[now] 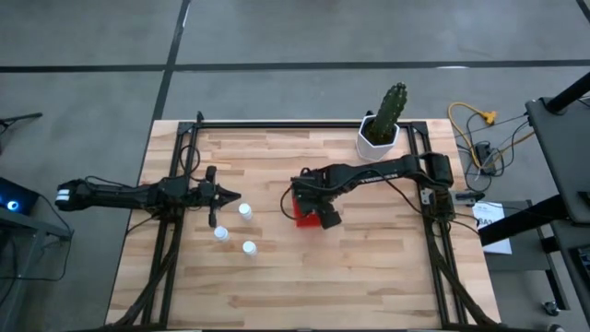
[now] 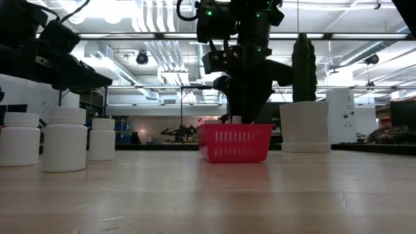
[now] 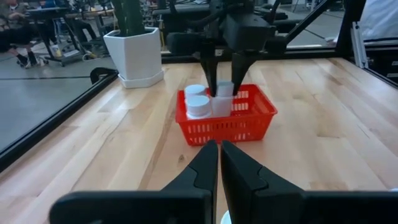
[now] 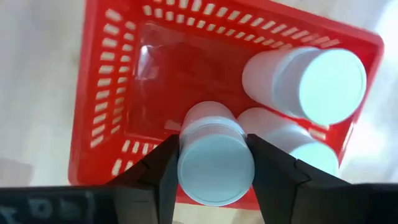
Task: Pick and place pill bottles into a basket
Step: Put the white pill bottle into the red bin
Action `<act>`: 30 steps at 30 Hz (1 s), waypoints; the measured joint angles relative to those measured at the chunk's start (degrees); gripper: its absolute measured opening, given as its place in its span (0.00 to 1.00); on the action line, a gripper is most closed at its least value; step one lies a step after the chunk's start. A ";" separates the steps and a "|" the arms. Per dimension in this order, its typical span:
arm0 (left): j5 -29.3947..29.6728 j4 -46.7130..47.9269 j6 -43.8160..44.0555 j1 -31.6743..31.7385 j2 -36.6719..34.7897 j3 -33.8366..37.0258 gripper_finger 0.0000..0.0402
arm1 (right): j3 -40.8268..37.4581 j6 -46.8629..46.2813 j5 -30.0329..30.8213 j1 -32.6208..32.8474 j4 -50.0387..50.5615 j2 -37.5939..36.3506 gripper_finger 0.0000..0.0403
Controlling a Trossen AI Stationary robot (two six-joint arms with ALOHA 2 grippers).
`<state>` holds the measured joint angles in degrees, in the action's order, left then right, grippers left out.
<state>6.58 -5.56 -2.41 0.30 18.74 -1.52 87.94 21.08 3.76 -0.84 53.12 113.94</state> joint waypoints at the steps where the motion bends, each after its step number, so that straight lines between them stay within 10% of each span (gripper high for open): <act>1: -0.02 0.01 0.01 0.00 0.00 0.00 0.00 | 0.00 -0.41 0.98 0.00 0.07 -0.01 0.41; 30: -0.02 0.02 0.02 0.00 0.09 0.00 0.00 | 0.17 -3.41 6.79 0.22 1.56 -1.50 0.50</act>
<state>6.57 -5.54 -2.39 0.30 18.83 -1.52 88.11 17.66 10.55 -0.62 54.68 112.43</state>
